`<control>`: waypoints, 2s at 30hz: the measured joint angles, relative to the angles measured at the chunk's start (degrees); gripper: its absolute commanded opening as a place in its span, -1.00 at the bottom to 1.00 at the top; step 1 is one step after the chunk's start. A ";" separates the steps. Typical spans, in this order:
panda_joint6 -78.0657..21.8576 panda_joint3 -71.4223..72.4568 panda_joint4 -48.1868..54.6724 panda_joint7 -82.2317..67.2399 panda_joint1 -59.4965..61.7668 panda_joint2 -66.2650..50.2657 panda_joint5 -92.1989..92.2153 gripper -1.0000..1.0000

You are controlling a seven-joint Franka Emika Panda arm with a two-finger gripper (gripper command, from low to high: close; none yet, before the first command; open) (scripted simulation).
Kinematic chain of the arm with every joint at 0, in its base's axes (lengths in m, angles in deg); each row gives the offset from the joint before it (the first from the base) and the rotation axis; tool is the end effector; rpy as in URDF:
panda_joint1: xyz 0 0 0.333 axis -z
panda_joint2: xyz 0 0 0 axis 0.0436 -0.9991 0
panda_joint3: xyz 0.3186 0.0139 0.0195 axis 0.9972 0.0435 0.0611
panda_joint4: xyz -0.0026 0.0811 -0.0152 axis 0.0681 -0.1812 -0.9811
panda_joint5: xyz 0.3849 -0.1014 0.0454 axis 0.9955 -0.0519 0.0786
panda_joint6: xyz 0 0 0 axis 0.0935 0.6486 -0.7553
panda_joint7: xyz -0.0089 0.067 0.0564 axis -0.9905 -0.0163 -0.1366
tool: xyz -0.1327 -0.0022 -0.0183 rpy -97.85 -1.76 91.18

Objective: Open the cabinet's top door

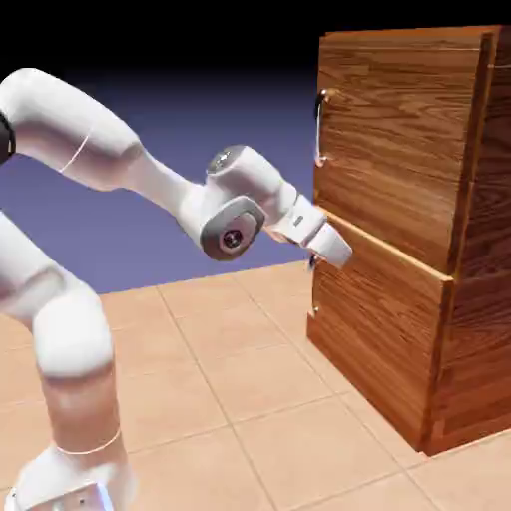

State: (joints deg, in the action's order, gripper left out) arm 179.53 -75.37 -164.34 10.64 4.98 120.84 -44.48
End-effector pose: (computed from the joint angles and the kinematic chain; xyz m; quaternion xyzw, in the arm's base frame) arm 0.4170 0.0031 0.4703 -0.8098 0.4076 -0.3779 0.1882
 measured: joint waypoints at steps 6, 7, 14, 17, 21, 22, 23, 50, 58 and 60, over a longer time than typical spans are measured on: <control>0.86 8.96 4.93 14.95 7.05 3.74 14.41 0.00; 1.01 10.45 5.75 17.45 8.23 4.37 16.81 0.00; 2.01 20.90 11.51 34.89 16.46 8.74 33.62 0.00; 2.44 25.38 13.97 42.37 19.98 10.61 40.83 0.00; 3.02 31.35 17.26 52.34 24.69 13.10 50.43 0.00; 3.16 32.84 18.08 54.83 25.86 13.73 52.83 0.00; 3.30 34.33 18.91 57.32 27.04 14.35 55.24 0.00; 5.39 70.93 41.21 116.57 59.02 29.58 112.92 0.00; -3.98 68.13 39.47 116.77 61.54 35.90 117.02 -1.00; -8.96 65.48 35.56 116.82 59.53 39.65 118.47 -1.00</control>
State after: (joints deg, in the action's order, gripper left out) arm 170.57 -9.88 -128.79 127.46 64.51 160.49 73.99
